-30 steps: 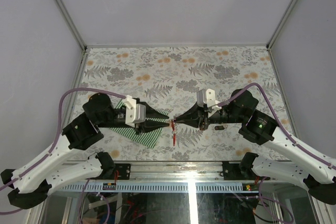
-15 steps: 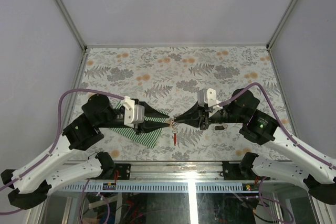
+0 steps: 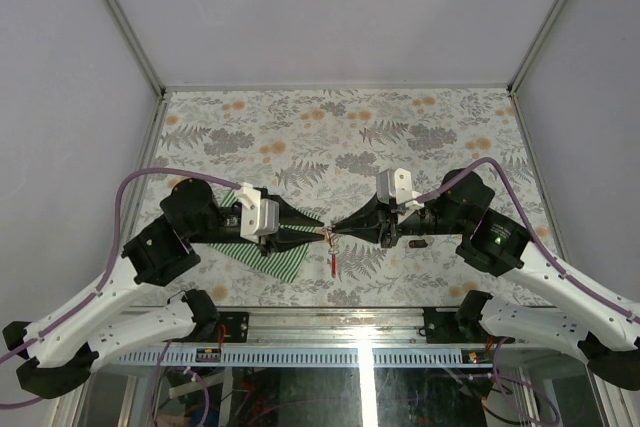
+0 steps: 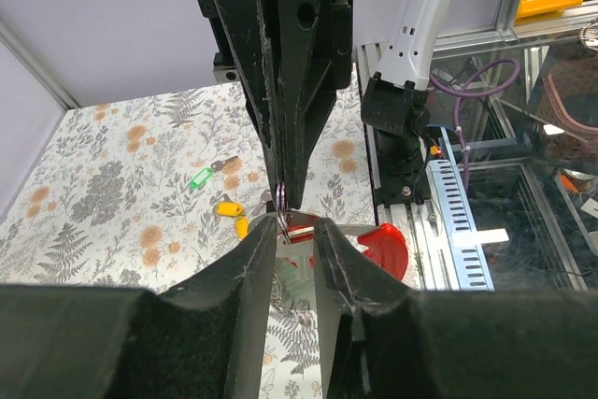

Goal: Put the keys on the keyring

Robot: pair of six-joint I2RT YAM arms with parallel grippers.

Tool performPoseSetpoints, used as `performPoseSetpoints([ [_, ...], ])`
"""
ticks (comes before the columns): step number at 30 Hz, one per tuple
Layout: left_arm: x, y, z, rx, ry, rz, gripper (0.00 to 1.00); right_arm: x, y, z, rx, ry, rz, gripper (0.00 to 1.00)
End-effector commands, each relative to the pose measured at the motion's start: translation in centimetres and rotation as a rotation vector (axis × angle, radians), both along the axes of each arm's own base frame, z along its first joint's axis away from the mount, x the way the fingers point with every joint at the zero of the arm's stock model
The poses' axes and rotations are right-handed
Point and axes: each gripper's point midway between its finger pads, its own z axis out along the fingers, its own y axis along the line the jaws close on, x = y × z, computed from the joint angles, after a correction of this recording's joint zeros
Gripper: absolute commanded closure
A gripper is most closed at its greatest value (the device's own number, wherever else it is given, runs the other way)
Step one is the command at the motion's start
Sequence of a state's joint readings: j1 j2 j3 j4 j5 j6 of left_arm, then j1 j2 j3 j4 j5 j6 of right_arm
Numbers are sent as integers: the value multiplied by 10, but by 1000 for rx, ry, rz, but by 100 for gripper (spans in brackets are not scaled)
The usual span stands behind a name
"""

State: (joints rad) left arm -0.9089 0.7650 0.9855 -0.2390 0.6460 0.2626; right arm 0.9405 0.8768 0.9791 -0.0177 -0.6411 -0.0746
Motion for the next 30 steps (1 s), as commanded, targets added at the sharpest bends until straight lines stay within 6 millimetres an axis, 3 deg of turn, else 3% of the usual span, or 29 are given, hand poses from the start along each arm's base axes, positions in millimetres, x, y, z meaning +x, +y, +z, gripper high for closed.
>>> performPoseSetpoints([
  [1, 4, -2, 10, -39, -27, 15, 78, -7, -6, 44, 111, -72, 13, 100],
  [11, 7, -4, 9, -33, -21, 25, 79, -10, -7, 46, 119, -72, 25, 100],
  [19, 7, -4, 9, -30, -19, 23, 100, -11, -9, 49, 129, -74, 23, 100],
  [30, 5, -3, 9, -32, -35, 16, 100, -10, -14, 60, 184, -74, -12, 100],
])
